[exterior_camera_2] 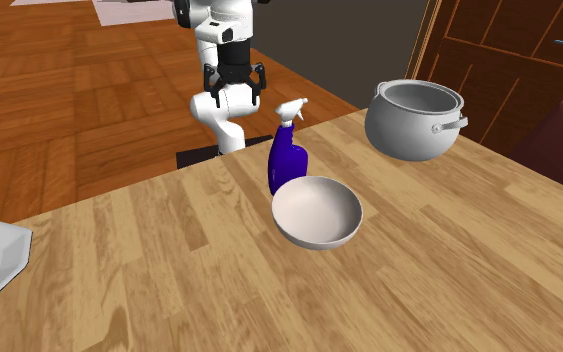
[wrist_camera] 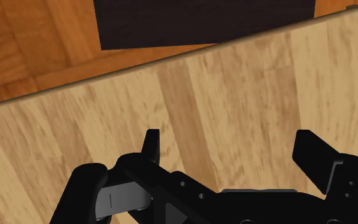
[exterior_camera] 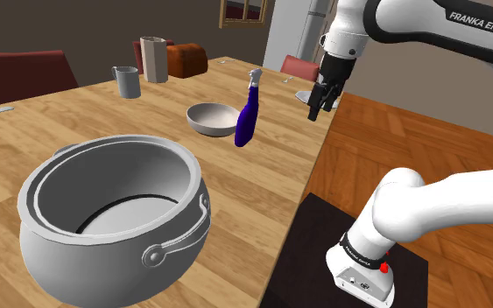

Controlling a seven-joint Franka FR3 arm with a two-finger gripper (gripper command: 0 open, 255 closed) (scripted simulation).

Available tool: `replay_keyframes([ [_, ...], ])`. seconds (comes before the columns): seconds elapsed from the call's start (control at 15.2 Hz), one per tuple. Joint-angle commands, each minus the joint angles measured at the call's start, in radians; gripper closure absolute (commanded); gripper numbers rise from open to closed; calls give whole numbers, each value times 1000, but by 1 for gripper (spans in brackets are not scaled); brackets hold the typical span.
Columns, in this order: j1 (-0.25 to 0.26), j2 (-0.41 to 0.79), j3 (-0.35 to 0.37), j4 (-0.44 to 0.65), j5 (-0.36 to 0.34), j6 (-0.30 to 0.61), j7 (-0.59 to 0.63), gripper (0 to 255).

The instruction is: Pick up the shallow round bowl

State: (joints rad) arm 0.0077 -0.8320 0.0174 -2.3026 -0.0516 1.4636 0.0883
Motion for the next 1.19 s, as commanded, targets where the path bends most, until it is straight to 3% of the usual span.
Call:
replay_keyframes([
  [0.0, 0, 0, 0, 0, 0, 0, 0, 0],
  [0.59, -4, 367, -18, 206, 26, 134, 2, 0],
  [1.12, -5, 699, -33, 481, 58, 166, -5, 0],
])
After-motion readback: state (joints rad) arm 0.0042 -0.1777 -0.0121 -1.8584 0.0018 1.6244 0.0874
